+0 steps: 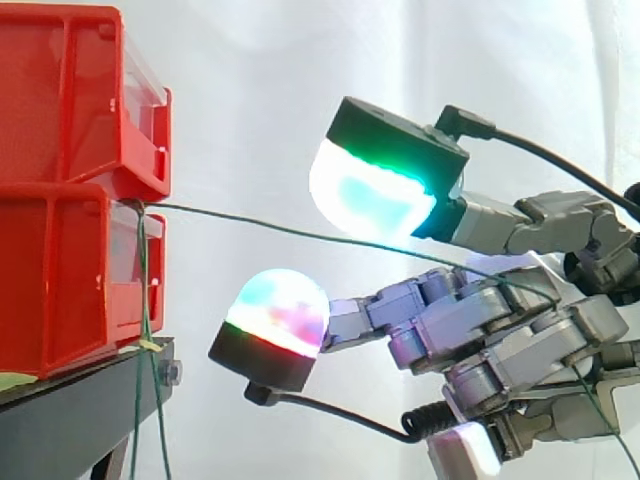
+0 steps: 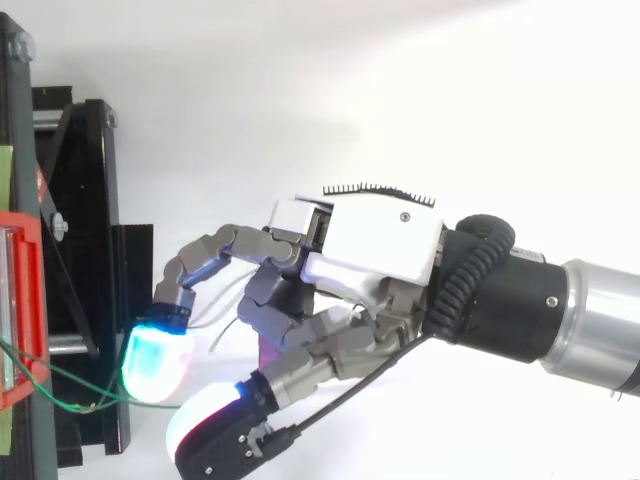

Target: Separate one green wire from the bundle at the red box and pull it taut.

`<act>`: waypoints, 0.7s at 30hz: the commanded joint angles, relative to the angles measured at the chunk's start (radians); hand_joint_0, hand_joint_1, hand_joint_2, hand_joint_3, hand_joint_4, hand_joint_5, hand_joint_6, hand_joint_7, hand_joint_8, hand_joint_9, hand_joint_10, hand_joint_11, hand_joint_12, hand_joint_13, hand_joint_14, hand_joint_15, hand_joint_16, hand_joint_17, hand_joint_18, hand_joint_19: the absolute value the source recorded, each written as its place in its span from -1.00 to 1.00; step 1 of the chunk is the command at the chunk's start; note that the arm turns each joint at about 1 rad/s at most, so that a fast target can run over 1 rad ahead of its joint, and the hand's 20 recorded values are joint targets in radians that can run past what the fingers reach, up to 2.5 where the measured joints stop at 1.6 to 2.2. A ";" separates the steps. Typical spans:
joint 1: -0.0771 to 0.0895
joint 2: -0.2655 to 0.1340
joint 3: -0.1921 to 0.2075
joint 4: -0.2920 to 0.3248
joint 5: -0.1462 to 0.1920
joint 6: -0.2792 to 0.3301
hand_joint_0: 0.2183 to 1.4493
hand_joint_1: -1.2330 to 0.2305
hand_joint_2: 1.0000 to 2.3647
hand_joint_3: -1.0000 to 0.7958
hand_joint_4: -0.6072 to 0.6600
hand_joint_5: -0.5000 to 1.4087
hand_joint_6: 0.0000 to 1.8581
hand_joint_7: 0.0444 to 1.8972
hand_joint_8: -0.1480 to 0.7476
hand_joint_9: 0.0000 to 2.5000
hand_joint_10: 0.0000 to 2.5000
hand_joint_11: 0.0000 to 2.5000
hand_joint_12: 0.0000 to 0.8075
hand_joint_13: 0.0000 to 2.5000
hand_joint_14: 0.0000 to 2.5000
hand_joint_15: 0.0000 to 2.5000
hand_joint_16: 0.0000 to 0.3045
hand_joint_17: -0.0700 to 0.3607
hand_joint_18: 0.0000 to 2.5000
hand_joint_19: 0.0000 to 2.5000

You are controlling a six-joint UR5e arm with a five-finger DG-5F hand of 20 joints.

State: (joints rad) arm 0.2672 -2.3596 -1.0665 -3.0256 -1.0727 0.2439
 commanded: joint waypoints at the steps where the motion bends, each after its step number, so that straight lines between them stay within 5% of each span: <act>1: 0.000 0.000 0.000 0.002 0.000 0.000 -0.71 -0.50 -1.00 -0.44 0.29 -0.74 -0.02 -0.22 0.02 -0.07 1.00 -0.30 -0.09 0.45 0.60 -0.54 -0.60 -0.04 0.10 -0.54; 9: 0.001 0.000 0.000 -0.001 0.000 0.000 -0.63 -0.53 -1.00 -0.44 0.23 -0.74 -0.03 -0.20 -0.06 -0.09 1.00 -0.30 -0.21 0.38 0.90 -0.63 -0.63 -0.09 0.11 -0.49; 16: 0.001 0.000 0.000 -0.001 0.002 0.000 -0.27 -0.44 -1.00 -0.44 0.07 -0.73 -0.02 -0.12 -0.20 -0.08 1.00 -0.15 -0.34 0.32 0.93 -0.59 -0.70 -0.19 0.05 -0.42; 21: 0.001 0.000 0.000 0.001 0.002 0.000 -0.22 -0.44 -0.99 -0.35 -0.04 -0.73 -0.01 -0.05 -0.21 -0.09 1.00 -0.06 -0.35 0.32 0.95 -0.58 -0.70 -0.20 0.06 -0.39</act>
State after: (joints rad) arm 0.2682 -2.3593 -1.0661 -3.0252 -1.0709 0.2439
